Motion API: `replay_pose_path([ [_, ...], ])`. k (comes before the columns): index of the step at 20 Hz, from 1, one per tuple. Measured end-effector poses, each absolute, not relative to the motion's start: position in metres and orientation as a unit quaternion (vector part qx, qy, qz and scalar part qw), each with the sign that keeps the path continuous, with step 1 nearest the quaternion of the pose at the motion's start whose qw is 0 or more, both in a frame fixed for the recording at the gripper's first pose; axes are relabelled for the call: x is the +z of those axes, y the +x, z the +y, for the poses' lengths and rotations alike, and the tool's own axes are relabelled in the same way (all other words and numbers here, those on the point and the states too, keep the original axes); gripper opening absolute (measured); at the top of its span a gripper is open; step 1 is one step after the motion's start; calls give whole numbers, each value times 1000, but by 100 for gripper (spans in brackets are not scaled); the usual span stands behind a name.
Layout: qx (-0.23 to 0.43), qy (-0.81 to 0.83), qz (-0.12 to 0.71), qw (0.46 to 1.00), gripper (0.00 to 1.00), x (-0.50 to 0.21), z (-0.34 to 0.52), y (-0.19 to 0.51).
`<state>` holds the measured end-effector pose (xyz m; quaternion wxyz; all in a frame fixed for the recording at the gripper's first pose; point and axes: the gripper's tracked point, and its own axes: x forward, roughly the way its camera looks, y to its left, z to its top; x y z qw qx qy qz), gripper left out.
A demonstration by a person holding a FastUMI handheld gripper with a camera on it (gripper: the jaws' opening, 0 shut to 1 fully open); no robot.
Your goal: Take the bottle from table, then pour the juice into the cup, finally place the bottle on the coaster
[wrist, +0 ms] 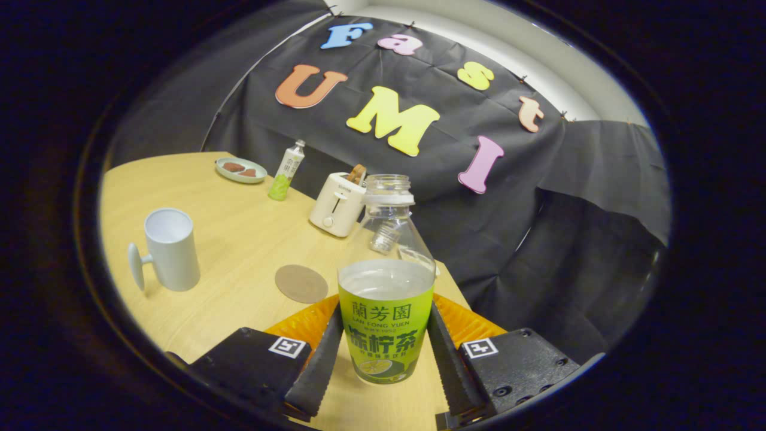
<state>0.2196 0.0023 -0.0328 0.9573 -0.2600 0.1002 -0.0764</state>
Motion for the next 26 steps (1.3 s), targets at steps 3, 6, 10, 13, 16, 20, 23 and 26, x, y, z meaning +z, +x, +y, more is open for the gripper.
replay_pose_path([
  [3,-91,-297,105,945,81,-29,5,218],
  [6,-100,-334,108,931,81,-25,13,216],
  [10,-111,-394,112,906,81,-19,24,218],
  [13,-115,-435,109,887,80,-16,36,217],
  [16,-117,-488,99,860,80,-11,51,219],
  [20,-121,-539,88,829,80,-6,70,216],
  [23,-120,-574,79,806,80,-2,86,217],
  [26,-121,-614,69,777,80,1,97,221],
])
